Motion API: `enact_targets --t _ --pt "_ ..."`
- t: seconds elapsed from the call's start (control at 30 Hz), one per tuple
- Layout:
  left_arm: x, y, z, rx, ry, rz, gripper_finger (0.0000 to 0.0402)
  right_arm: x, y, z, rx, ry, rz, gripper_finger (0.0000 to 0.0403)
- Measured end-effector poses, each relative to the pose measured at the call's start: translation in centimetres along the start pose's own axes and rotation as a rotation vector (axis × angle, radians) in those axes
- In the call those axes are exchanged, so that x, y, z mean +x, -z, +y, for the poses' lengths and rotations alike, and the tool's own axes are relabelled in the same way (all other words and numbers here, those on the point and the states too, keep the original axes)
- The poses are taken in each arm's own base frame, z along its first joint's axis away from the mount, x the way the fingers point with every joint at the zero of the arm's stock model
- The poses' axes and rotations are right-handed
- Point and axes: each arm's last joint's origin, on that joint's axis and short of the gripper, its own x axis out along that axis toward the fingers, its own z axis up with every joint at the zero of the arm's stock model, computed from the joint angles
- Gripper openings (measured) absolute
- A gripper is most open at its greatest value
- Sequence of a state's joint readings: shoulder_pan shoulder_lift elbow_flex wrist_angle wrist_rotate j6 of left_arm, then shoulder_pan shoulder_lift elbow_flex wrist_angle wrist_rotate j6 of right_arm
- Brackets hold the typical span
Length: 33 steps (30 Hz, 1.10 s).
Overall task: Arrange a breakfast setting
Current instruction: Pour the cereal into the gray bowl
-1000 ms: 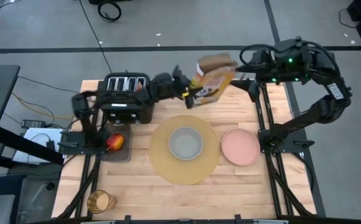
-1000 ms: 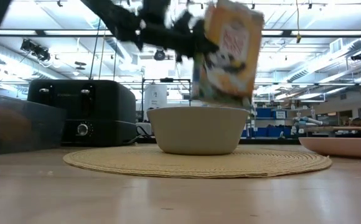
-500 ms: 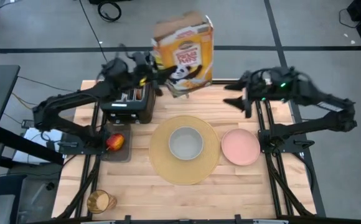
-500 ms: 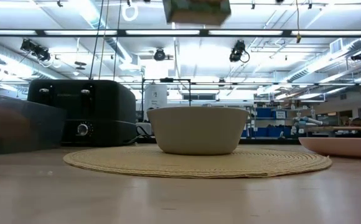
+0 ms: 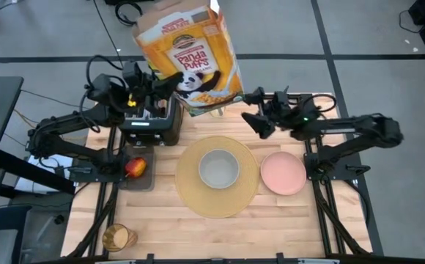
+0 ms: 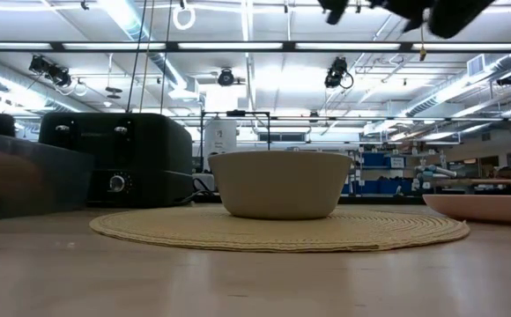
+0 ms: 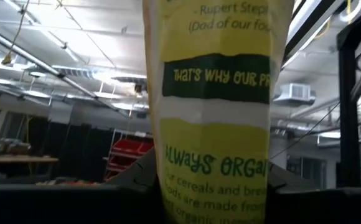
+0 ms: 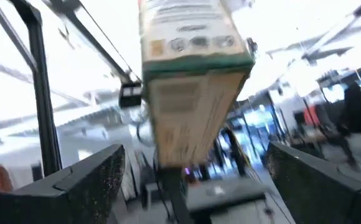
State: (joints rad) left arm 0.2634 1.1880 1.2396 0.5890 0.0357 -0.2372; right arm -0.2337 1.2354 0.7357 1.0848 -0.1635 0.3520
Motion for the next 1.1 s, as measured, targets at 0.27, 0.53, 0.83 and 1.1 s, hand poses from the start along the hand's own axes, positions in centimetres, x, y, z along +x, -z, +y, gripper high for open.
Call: enact_targets --t 0.27,0.53,0.83,1.1 --pt "0.0 -0.1 0.0 -0.013 0.002 -0.018 0.0141 5.1 0.3 -0.8 -0.001 -0.067 -0.068 0.0388" --pt "0.0 -0.1 0.0 -0.014 0.004 -0.019 0.0141 7.6 -1.4 -0.9 -0.013 -0.095 -0.132 0.0387" --pt "0.1 -0.1 0.0 0.006 -0.009 -0.022 0.0141 8.1 -1.9 -1.0 -0.027 -0.087 -0.147 0.0337" --pt "0.1 0.0 0.1 0.012 -0.013 -0.015 0.0141 8.1 -1.9 -1.1 -0.042 -0.074 -0.151 0.0315"
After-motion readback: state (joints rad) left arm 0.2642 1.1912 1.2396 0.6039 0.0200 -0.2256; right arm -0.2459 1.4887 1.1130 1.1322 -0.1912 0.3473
